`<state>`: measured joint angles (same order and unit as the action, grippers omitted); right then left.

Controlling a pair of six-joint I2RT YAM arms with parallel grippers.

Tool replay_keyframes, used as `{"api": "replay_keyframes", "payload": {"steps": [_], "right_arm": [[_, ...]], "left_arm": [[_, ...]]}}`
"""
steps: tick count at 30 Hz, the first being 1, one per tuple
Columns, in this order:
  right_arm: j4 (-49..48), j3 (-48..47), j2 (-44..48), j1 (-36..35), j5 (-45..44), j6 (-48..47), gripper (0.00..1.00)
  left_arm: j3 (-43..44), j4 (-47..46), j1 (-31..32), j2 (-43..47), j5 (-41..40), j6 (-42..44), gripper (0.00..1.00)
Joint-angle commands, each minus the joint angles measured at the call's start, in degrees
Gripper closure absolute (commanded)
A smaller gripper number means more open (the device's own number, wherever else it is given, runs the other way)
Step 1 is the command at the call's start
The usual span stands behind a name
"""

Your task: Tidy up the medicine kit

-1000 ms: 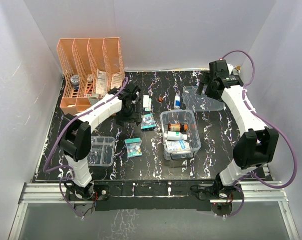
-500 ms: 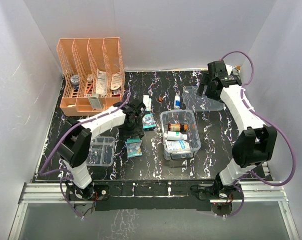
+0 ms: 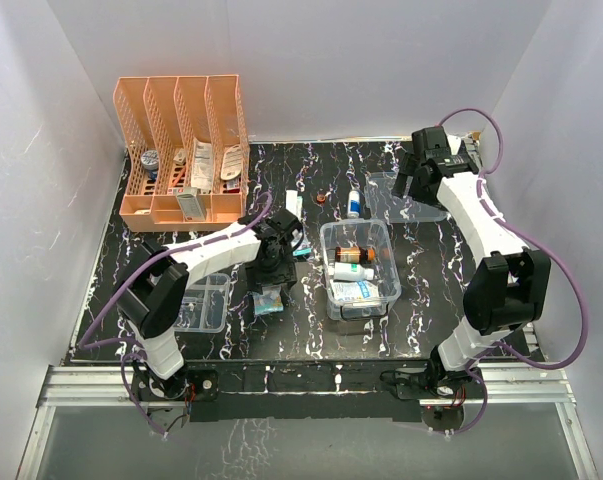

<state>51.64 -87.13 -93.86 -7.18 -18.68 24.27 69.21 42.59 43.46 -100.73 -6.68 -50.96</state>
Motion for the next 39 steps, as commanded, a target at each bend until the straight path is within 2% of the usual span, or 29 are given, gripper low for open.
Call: {"api": "replay_keyframes", "payload": {"steps": [1, 12, 14, 16, 18, 21, 25, 27, 32, 35, 39], "right_arm": [[-3.5, 1.8, 1.2, -0.2, -1.4, -0.4, 0.02], [-5.1, 3.7, 0.9, -0.2, -1.3, -0.4, 0.02], [-5.1, 4.0, 1.0, -0.2, -1.5, -0.4, 0.02], [-5.2, 4.5, 1.2, -0.2, -1.5, -0.3, 0.02], [-5.4, 4.8, 1.5, -0.2, -1.5, -0.3, 0.02], [-5.5, 4.7, 1.7, -0.2, -1.4, -0.2, 0.02], [-5.2, 3.0, 1.1, -0.2, -1.5, -0.4, 0.02], [-4.7, 1.4, 0.7, -0.1, -1.8, -0.7, 0.02], [-3.5, -2.9, -0.3, 0.7, -2.2, -1.4, 0.02], [-3.3, -4.4, -0.5, 1.6, -1.9, -1.3, 0.02], [-3.4, -5.2, 0.1, 2.6, -1.7, -1.2, 0.02]], "left_arm": [[-2.1, 2.3, 0.1, 2.5, -0.8, -0.9, 0.34], [-7.8, 0.8, 0.6, 2.6, 1.9, -2.4, 0.36], [-8.4, 0.1, 0.7, 2.2, 2.6, -2.3, 0.42], [-8.1, -0.1, 0.7, 1.8, 2.9, -2.2, 0.55], [-7.2, -0.3, 0.8, 1.8, 2.6, -1.5, 0.64], [-4.7, -0.4, 0.8, 2.3, 0.8, 0.9, 0.65], [1.6, -0.2, 0.7, 3.1, -3.5, 7.3, 0.67], [6.0, -0.3, 0.1, 2.8, -5.1, 13.1, 0.68], [23.1, 1.4, -1.0, -2.2, -7.9, 28.4, 0.70], [31.0, 0.6, -1.1, -5.4, -6.7, 37.6, 0.71], [40.0, 1.9, -0.4, -9.6, 0.7, 46.2, 0.70]]}}
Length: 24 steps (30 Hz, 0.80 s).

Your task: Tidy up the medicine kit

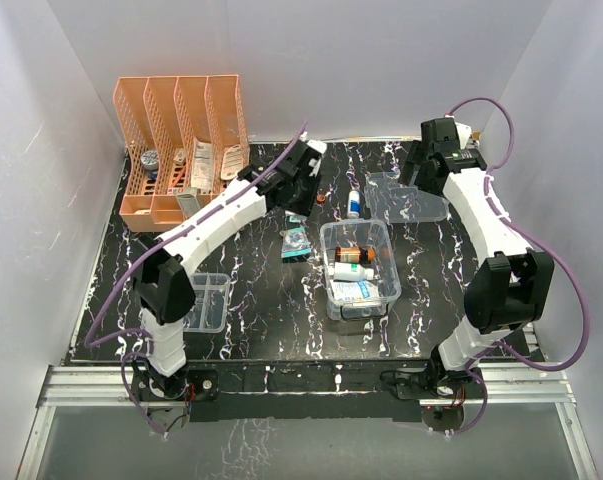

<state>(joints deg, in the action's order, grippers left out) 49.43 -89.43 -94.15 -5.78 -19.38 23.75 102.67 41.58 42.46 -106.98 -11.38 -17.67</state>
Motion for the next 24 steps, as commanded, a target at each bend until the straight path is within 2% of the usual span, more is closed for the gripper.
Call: {"api": "replay_keyframes", "payload": {"steps": [1, 5, 14, 24], "right_arm": [[-1.3, -2.9, 0.5, 1.5, -1.0, -0.6, 0.02], [-1.5, -2.8, 1.1, 2.8, -0.6, -0.5, 0.02], [-2.7, 1.2, 4.0, 5.4, 1.1, -1.0, 0.02], [-3.7, 4.0, 5.4, 8.9, 2.5, -1.9, 0.02]], "left_arm": [[9.0, 4.0, 1.2, -4.5, 7.6, 14.5, 0.70], [15.4, 8.8, 4.6, -8.2, 15.0, 17.8, 0.70], [21.3, 12.2, 13.2, -12.4, 21.2, 24.4, 0.65], [18.0, 15.2, 17.7, -14.1, 25.1, 29.9, 0.65]]}}
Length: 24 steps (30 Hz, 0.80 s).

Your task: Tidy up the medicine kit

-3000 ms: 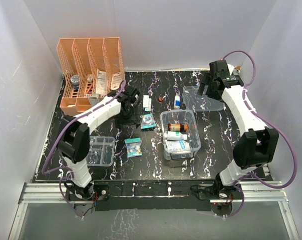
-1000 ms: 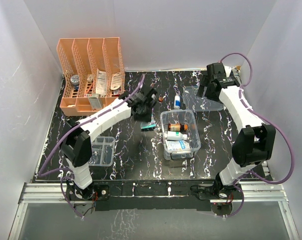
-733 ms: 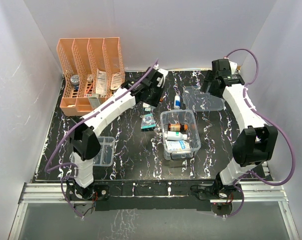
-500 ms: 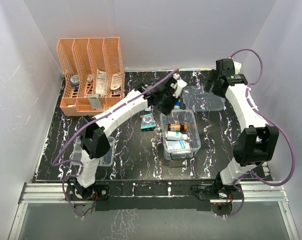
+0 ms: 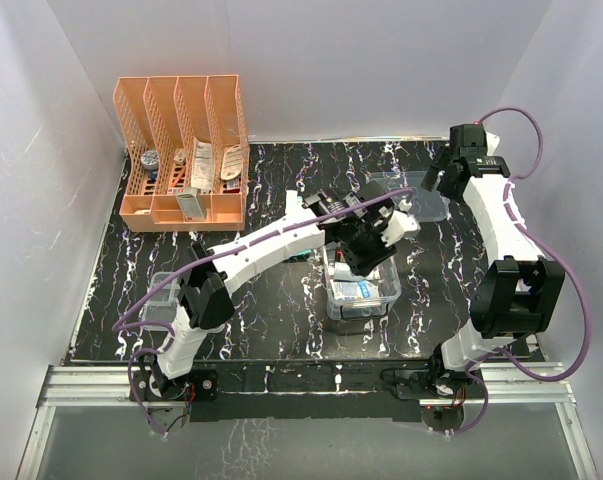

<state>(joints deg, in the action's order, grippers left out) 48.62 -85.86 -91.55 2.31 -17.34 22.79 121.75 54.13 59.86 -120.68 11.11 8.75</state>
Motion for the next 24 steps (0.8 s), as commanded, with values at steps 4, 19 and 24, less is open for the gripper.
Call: {"api": "replay_keyframes", "payload": {"steps": [4, 19, 24], "right_arm": [[-3.4, 2.0, 3.8, 1.7, 1.2, -1.0, 0.02], [-4.1, 5.0, 6.0, 3.6, 2.1, -1.2, 0.02], [-4.3, 5.2, 6.1, 3.7, 2.5, -1.2, 0.02]], "left_arm": [[-5.0, 2.8, 1.1, 0.0, 2.3, 7.5, 0.66], [-8.6, 1.2, 2.7, -0.5, 1.1, 15.3, 0.46], [-7.3, 2.6, 3.0, -0.6, 2.1, 13.7, 0.45]]}}
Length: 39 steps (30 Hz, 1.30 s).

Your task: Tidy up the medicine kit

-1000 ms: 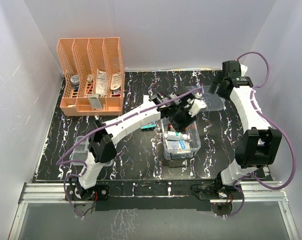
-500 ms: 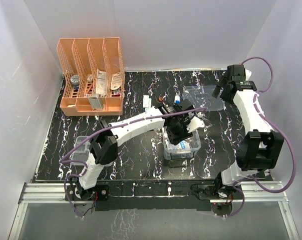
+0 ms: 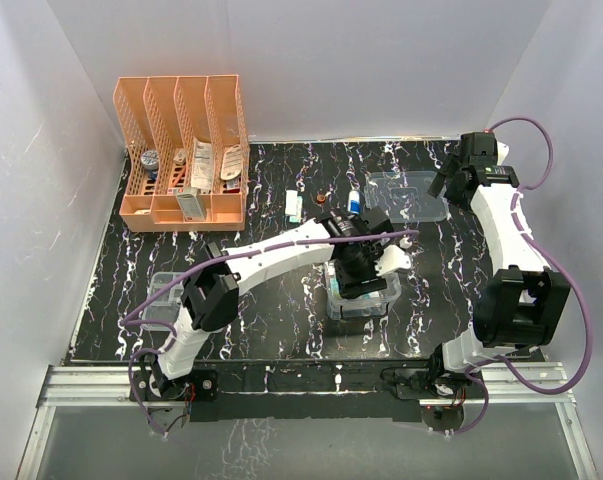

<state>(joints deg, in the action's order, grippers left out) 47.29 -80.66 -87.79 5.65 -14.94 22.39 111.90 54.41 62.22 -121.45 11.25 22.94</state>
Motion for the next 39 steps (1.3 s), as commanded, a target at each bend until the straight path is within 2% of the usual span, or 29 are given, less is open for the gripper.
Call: {"api": "replay_keyframes", "payload": {"steps": [1, 5, 7, 13, 15, 20, 26, 34, 39], "right_arm": [[-3.1, 0.1, 2.4, 0.5, 0.2, -0.7, 0.02], [-3.7, 0.9, 2.4, 0.5, 0.9, -0.4, 0.02], [-3.8, 0.9, 2.3, 0.5, 1.1, -0.4, 0.02], [-3.7, -0.3, 1.3, 0.6, 1.2, -1.0, 0.02], [-3.7, -0.7, 0.8, 0.6, 1.3, -1.1, 0.02], [-3.3, -1.2, 0.0, 0.6, 1.4, -1.1, 0.01], [-2.3, -1.7, -0.6, 0.6, 0.7, -0.7, 0.02], [-0.7, -1.2, 0.1, 0.1, 0.7, 0.3, 0.01], [0.0, -1.1, 0.8, 0.0, -0.3, 0.4, 0.02]], "left_arm": [[2.9, 2.3, 0.6, 0.2, 1.8, -0.7, 0.45], [5.4, 0.4, 0.6, 0.7, -2.2, -1.7, 0.46], [7.8, -2.1, -0.3, 0.4, -7.7, -3.2, 0.46], [25.7, -1.9, -11.9, -5.7, -20.5, -18.6, 0.44], [24.2, -4.5, -16.8, -4.5, -23.3, -24.3, 0.43], [12.7, -11.1, -26.4, 1.1, -28.2, -35.9, 0.43], [8.7, -7.6, -30.0, 0.3, -21.7, -49.0, 0.37], [9.0, -4.8, -30.5, -3.8, -11.9, -57.5, 0.33], [1.2, -4.0, -30.1, -1.6, -10.6, -62.0, 0.33]]}}
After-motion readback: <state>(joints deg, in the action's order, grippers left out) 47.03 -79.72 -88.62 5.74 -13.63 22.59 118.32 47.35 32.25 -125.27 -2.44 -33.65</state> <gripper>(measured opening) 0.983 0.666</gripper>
